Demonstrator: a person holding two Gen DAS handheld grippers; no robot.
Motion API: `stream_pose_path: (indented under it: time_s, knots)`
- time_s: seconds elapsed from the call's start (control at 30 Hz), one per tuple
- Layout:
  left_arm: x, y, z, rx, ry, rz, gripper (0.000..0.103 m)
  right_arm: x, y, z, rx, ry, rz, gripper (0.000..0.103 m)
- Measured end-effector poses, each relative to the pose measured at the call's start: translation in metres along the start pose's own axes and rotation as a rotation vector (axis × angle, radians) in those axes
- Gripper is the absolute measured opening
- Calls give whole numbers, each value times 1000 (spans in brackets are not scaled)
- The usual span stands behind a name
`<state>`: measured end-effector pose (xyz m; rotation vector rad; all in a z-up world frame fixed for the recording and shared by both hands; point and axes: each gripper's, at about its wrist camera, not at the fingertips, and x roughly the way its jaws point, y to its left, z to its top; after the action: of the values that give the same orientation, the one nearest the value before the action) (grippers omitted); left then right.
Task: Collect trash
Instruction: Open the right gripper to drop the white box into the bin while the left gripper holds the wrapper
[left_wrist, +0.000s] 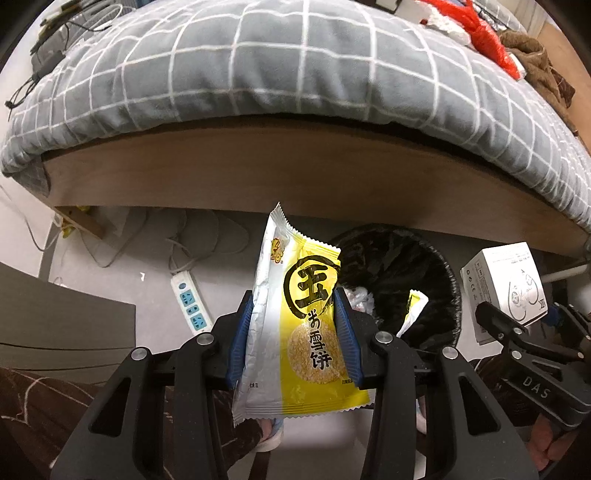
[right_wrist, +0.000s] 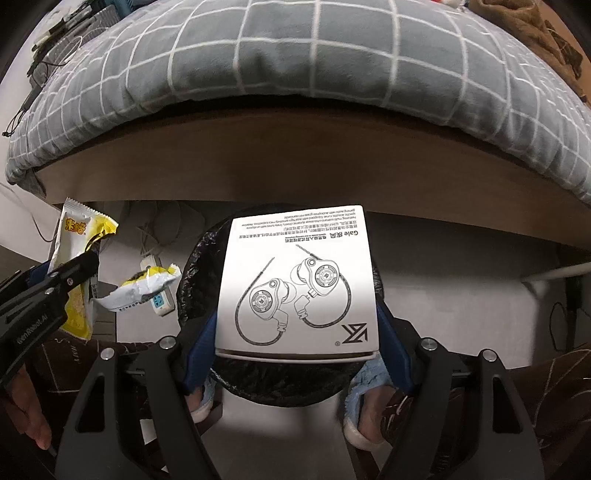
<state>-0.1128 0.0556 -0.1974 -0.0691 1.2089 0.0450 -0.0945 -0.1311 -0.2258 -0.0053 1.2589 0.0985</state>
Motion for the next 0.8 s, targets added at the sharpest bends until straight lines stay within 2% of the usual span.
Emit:
stream_pose_path:
  time_s: [0.13,0.23,0.33,0.47,0.8]
  knots:
    - [0,8,-3,-17,-3,6,42,3,8,1,-17,-10,0,73]
    - [0,10,-4,-26,-1,10,42,-1,12,2,-28,-42,-7,85]
    - [0,7,-2,-29,-3,3,42,-5,6,4,-17,-68,-24,89]
    - [-2,-4,1,-17,-16,-15,42,-14,-17,7,14,-99,-39,95]
    - [3,-54,13,27,-6,-64,42,-35,-80,2,88,-157,-110,95]
